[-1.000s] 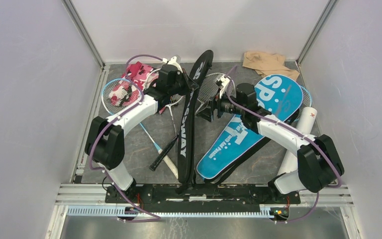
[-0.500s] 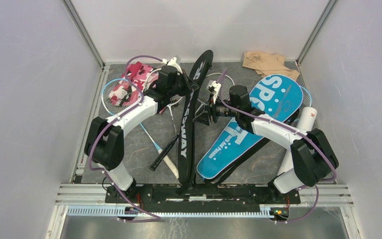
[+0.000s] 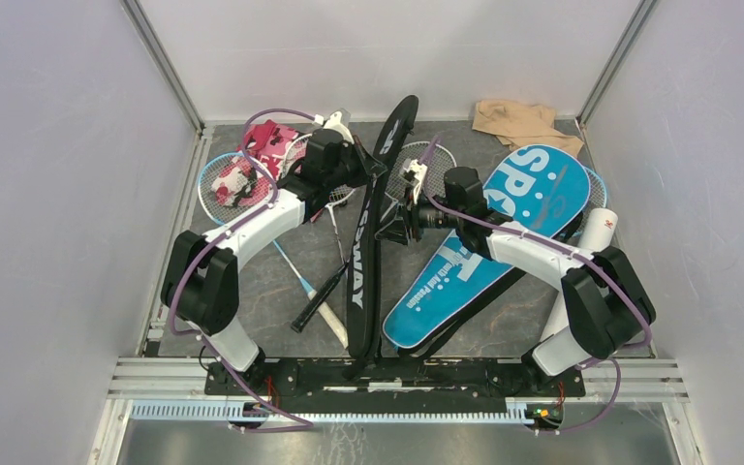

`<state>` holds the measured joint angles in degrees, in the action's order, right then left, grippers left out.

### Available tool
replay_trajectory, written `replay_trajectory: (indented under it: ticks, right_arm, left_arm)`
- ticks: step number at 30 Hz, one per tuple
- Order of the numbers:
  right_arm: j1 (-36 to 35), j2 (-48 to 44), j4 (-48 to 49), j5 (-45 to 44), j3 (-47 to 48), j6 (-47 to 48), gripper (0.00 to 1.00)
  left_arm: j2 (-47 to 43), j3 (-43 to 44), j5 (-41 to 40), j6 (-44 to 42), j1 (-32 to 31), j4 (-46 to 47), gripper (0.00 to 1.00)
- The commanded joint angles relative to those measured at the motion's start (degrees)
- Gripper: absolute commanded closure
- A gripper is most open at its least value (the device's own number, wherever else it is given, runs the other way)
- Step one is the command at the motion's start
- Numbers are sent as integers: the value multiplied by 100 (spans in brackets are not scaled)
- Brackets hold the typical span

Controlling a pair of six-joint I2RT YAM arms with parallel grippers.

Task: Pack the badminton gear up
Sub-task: Open the racket bag at the center of the board.

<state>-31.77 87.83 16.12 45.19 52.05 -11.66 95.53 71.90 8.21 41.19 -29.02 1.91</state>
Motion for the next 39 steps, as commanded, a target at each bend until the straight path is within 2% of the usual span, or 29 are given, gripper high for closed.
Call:
replay_trajectory:
  ticks: [1, 9, 15, 20, 24, 27, 31, 39]
  right_arm:
    - [-35, 11, 104, -170, 94, 72, 53]
    - [-132, 2, -246, -928, 155, 23, 52]
    - [-259, 40, -389, -1323, 319, -127, 46]
    - [-308, 205, -649, -1730, 564, -127, 47]
    - [-272, 292, -1086, -2274, 869, 239, 58]
    - [-58, 261, -1371, -2591, 1004, 317, 77]
    - [145, 84, -1326, -2531, 861, 296, 99]
    - [162, -82, -1361, -2606, 815, 279, 100]
  left_arm:
    - [-289, -18, 131, 391, -25, 389, 98]
    - [-221, -40, 146, 654, -25, 349, 98]
    - [-107, -49, 111, 862, -34, 297, 98]
    - [-44, -66, 131, 992, -44, 248, 98]
    - [-79, -124, 228, 884, -43, 316, 98]
    - [-223, -215, 202, 455, -43, 388, 97]
    - [-378, -352, 78, -190, -47, 485, 90]
    - [-410, -394, -110, -696, -52, 517, 87]
